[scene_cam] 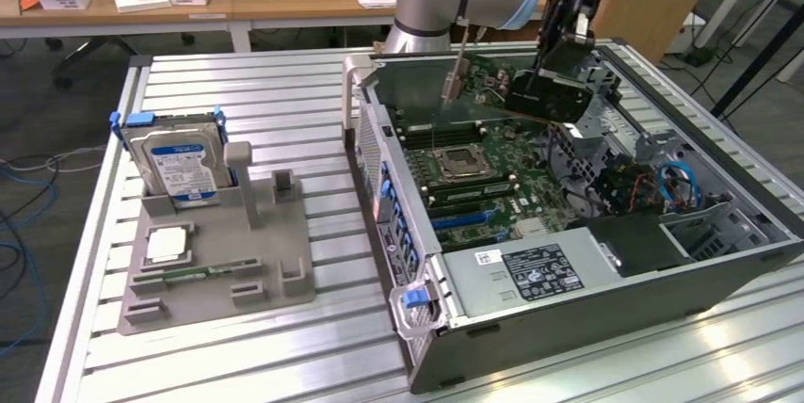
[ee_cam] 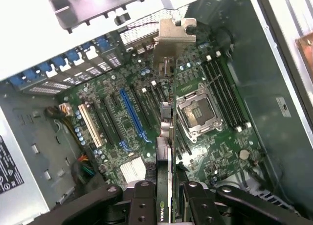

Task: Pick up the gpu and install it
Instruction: 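Insert the gpu into the slot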

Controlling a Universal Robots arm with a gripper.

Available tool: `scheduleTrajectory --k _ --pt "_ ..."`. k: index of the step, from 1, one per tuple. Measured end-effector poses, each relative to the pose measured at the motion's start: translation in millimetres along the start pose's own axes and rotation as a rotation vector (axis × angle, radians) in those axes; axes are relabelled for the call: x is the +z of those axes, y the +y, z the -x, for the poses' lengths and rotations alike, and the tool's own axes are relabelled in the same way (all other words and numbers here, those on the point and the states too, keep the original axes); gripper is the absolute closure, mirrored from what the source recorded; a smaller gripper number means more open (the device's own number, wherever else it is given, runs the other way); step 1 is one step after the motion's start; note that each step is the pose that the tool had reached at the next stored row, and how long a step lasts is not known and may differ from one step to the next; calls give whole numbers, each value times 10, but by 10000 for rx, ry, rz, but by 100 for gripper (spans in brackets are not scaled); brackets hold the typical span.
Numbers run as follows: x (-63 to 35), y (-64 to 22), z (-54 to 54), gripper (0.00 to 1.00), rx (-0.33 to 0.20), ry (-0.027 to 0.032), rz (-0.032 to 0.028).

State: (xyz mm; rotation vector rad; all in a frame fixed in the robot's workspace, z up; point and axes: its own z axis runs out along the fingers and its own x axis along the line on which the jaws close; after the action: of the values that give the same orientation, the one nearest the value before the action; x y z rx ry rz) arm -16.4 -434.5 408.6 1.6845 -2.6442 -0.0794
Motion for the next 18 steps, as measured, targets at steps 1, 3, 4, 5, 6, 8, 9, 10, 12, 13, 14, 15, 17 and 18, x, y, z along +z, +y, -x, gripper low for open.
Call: scheduleTrajectory --k 1,3,4,5,6,8,9,10,12,13,14,15,17,18 --pt "0 0 0 74 -126 6 3" --pt "1 0 0 74 -380 18 9" --pt "2 0 0 74 -688 32 16" --pt "2 0 0 74 -836 39 19" --pt "3 0 0 74 -965 45 22" --pt "3 0 0 74 -1230 56 28" --pt "4 0 0 74 -1359 62 31" --pt "4 0 0 74 -1488 69 34" --pt "5 0 0 74 -1891 86 43" --pt "6 0 0 74 -2019 92 46" --pt "6 0 0 74 -2148 98 49" --pt "6 0 0 74 -2285 104 52" --pt "7 0 0 74 -2574 118 59" --pt "7 0 0 74 -2735 125 62"
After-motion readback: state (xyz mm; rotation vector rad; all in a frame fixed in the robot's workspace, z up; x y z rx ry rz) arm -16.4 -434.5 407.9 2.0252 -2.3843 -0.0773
